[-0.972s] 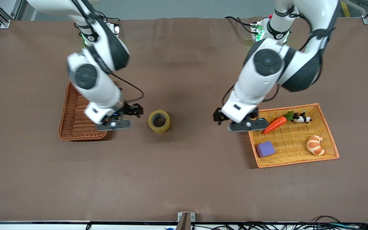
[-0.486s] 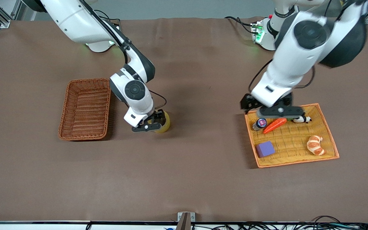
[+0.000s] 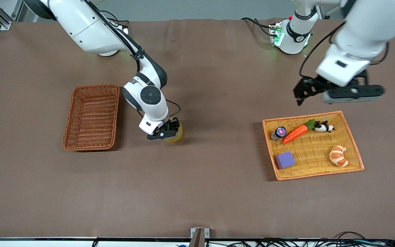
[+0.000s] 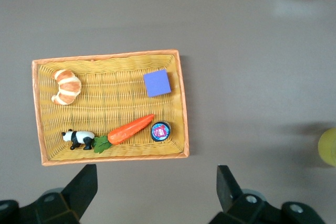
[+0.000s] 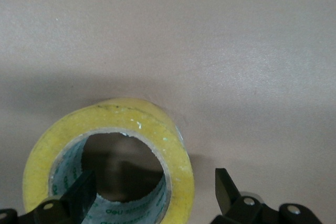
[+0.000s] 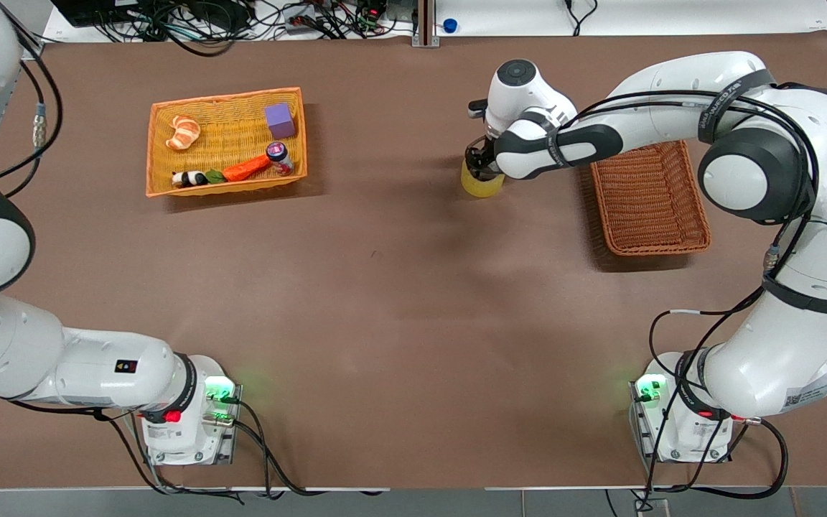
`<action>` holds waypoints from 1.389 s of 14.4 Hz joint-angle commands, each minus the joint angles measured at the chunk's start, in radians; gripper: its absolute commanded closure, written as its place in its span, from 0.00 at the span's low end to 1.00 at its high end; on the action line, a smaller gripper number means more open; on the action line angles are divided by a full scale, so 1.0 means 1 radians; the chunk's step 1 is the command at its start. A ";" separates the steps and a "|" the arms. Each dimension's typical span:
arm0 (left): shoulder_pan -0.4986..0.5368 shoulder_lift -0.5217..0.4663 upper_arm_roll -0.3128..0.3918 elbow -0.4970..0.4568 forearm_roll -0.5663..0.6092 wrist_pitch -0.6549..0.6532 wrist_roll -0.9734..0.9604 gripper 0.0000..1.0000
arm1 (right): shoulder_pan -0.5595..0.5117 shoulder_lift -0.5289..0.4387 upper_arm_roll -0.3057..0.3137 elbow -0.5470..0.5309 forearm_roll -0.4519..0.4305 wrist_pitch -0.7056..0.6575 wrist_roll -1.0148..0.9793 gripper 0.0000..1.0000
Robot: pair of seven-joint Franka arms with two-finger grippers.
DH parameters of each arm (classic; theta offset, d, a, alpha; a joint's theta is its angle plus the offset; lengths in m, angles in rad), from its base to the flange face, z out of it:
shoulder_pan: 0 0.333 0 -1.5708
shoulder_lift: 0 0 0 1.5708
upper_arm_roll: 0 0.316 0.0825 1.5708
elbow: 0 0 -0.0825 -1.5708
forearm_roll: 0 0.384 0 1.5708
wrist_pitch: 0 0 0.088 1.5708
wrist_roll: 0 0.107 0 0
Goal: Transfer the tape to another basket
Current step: 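Grasp the tape with the right gripper while the left gripper withdraws, then carry the tape with the right gripper and lower it into the basket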
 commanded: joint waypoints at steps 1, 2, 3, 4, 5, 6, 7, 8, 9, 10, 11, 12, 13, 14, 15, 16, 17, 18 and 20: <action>0.039 0.007 -0.007 0.016 -0.023 -0.037 0.000 0.00 | -0.002 -0.003 0.001 -0.023 -0.051 0.016 0.037 0.08; 0.040 0.007 -0.004 0.010 -0.017 -0.034 0.011 0.00 | -0.002 -0.003 0.001 -0.040 -0.057 0.022 0.037 0.12; 0.043 0.012 -0.004 0.010 -0.008 -0.031 0.016 0.00 | -0.004 -0.003 0.001 -0.043 -0.060 0.034 0.040 0.20; 0.042 0.015 -0.001 0.010 0.012 -0.031 0.011 0.00 | -0.002 -0.002 0.001 -0.045 -0.060 0.048 0.060 0.29; 0.043 0.017 -0.004 0.010 0.041 -0.031 0.014 0.00 | -0.001 0.003 0.001 -0.045 -0.061 0.049 0.091 0.42; 0.045 0.017 -0.004 0.013 0.044 -0.029 0.016 0.00 | -0.001 0.003 0.001 -0.043 -0.061 0.049 0.096 0.59; 0.046 0.023 -0.004 0.013 0.044 -0.029 0.017 0.00 | -0.001 0.003 0.001 -0.043 -0.061 0.048 0.099 0.78; 0.053 0.021 -0.004 0.010 0.044 -0.035 0.020 0.00 | -0.002 0.003 0.001 -0.042 -0.061 0.046 0.102 0.93; 0.069 0.021 -0.004 0.010 0.038 -0.034 0.025 0.00 | -0.004 0.004 0.001 -0.040 -0.061 0.046 0.138 1.00; 0.072 0.017 -0.001 0.011 0.030 -0.035 0.043 0.00 | -0.004 0.006 0.001 -0.033 -0.060 0.042 0.155 1.00; 0.063 0.012 0.027 0.011 0.014 -0.038 0.080 0.00 | -0.010 0.006 0.003 -0.019 -0.060 0.037 0.157 1.00; 0.031 0.001 0.077 0.010 -0.017 -0.040 0.107 0.00 | -0.018 0.006 0.004 -0.003 -0.052 0.037 0.160 1.00; -0.022 -0.008 0.152 0.007 -0.045 -0.043 0.130 0.00 | -0.022 0.006 0.004 0.001 -0.048 0.037 0.180 1.00; -0.050 -0.022 0.189 0.004 -0.049 -0.055 0.152 0.00 | -0.025 -0.006 0.006 0.010 -0.049 0.034 0.224 1.00; -0.055 -0.038 0.202 -0.006 -0.050 -0.064 0.180 0.00 | -0.042 -0.015 0.009 0.027 -0.046 0.013 0.237 1.00; -0.053 -0.060 0.206 -0.027 -0.050 -0.065 0.212 0.00 | -0.068 -0.044 0.030 0.043 -0.037 -0.048 0.235 1.00; -0.050 -0.074 0.211 -0.042 -0.050 -0.065 0.232 0.00 | -0.097 -0.080 0.056 0.058 -0.028 -0.102 0.232 1.00; -0.050 -0.084 0.216 -0.056 -0.050 -0.065 0.240 0.00 | -0.120 -0.129 0.062 0.056 -0.025 -0.149 0.228 1.00; -0.049 -0.097 0.234 -0.065 -0.069 -0.069 0.264 0.00 | -0.137 -0.227 0.055 0.053 -0.021 -0.264 0.185 1.00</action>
